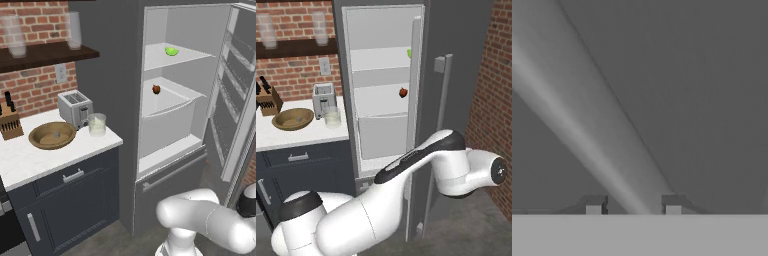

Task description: Grab a lemon wedge from the fridge and one ice cube from the ice bowl, and put them in the glass of lemonade.

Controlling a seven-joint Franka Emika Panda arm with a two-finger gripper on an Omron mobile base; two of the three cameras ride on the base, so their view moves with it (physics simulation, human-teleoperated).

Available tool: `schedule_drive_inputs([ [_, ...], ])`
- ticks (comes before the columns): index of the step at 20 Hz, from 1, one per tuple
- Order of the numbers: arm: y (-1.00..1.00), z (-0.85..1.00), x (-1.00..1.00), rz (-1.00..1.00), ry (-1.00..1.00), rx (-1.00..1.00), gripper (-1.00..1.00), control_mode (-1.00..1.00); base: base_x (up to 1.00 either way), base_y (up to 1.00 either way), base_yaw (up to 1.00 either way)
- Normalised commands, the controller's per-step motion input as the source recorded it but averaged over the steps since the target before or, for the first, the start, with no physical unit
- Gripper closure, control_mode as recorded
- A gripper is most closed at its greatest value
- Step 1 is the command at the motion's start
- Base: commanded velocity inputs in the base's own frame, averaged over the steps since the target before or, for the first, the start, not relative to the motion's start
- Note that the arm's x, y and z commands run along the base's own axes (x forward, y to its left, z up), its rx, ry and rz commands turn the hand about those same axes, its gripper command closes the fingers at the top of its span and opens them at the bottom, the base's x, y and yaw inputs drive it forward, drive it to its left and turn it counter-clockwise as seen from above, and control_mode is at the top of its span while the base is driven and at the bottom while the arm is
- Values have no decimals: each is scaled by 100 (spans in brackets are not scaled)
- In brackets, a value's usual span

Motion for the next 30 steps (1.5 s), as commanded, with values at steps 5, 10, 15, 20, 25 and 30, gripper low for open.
schedule_drive_inputs([
  [5, -31, 35, -17, -1, 0, 6, -100, -100, 0, 0, 0],
  [10, -6, 63, -31, -2, 0, 0, -100, -100, 0, 0, 0],
  [15, 21, 57, -39, -8, -1, -1, -100, -100, 0, 0, 0],
  [20, 83, 48, -29, -19, -12, -20, -100, -100, 0, 0, 0],
  [25, 100, 26, -21, -23, -18, -33, -100, -100, 0, 0, 0],
  [30, 100, 15, -6, -24, -17, -38, -100, -100, 0, 0, 0],
])
